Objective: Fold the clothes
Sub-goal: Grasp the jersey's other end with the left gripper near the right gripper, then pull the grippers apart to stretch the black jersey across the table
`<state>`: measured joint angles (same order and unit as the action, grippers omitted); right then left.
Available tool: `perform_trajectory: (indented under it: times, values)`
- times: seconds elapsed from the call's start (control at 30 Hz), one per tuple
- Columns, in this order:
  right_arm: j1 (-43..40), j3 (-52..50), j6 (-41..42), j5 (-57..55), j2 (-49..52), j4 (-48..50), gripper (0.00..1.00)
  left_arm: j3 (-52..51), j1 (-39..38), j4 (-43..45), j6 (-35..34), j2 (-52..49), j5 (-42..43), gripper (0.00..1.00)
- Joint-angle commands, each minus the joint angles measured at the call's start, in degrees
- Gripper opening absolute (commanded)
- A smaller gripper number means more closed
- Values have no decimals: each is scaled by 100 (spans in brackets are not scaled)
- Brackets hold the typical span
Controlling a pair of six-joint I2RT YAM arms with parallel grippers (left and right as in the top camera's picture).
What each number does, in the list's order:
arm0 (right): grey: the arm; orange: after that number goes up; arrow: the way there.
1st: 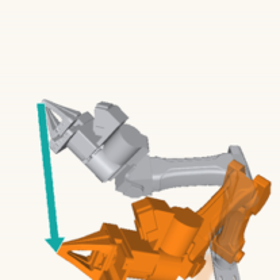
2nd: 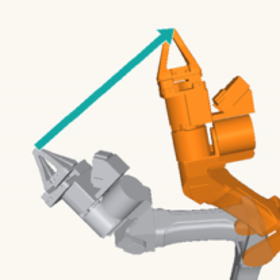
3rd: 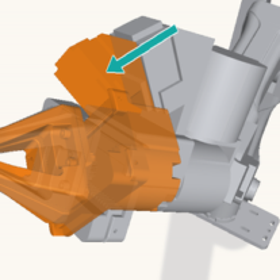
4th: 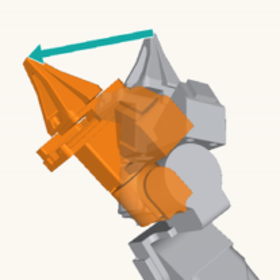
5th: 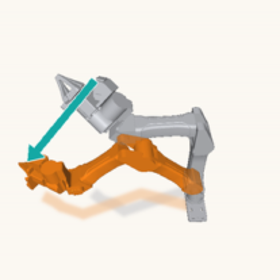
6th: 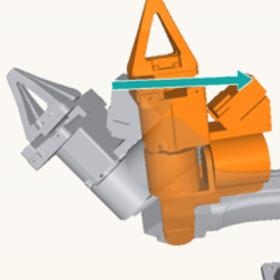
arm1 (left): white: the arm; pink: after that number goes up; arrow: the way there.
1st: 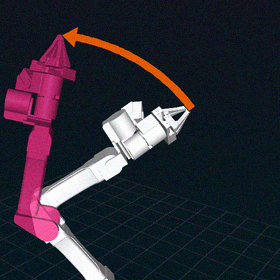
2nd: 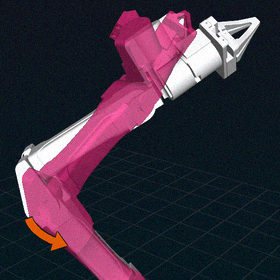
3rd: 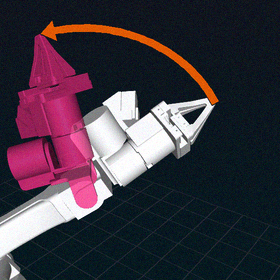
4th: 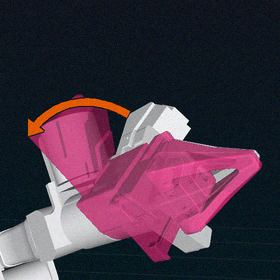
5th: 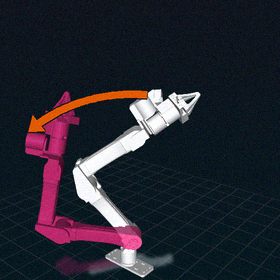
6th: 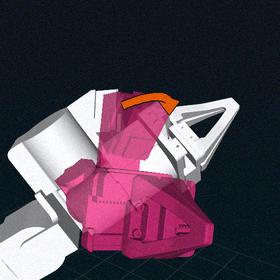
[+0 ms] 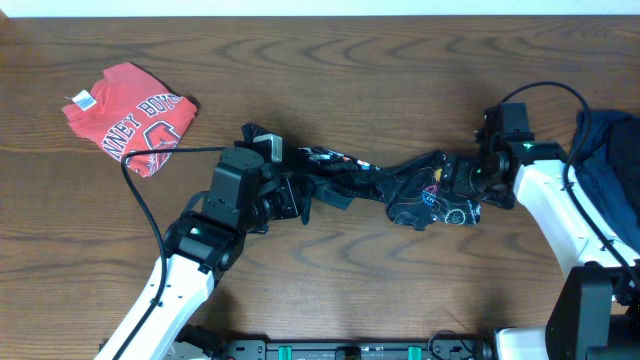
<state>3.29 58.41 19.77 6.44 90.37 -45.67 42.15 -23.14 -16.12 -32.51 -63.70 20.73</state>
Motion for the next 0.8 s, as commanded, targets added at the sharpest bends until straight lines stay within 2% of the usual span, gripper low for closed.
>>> perform_trajectory:
  times: [0.0, 0.3, 0.53, 0.6, 0.63, 0.7, 0.73, 0.77]
  values:
    - [295, 37, -415, 756, -35, -68, 91, 35, 24, -15, 151, -63, -94, 6]
    - [1403, 24, -557, -17, 225, -103, 95, 35, 24, -13, 275, -83, -243, 6]
    - [1725, 24, -81, -363, 946, 48, 90, 35, 24, -39, 275, -83, -240, 6]
    - [1731, 24, -2, -363, 1145, 120, 80, 35, 24, -39, 275, -83, -240, 6]
    - [1731, 24, -2, -363, 1222, 160, 70, 35, 24, -42, 275, -83, -240, 6]
    - [1722, 26, 48, -367, 1276, 177, 10, 35, 26, -55, 278, -83, -243, 6]
    - [1692, 26, 149, -372, 1255, 179, 1, 35, 26, -59, 299, -83, -240, 6]
    - [1644, 37, 227, -372, 1193, 184, 1, 35, 26, -79, 363, -83, -240, 6]
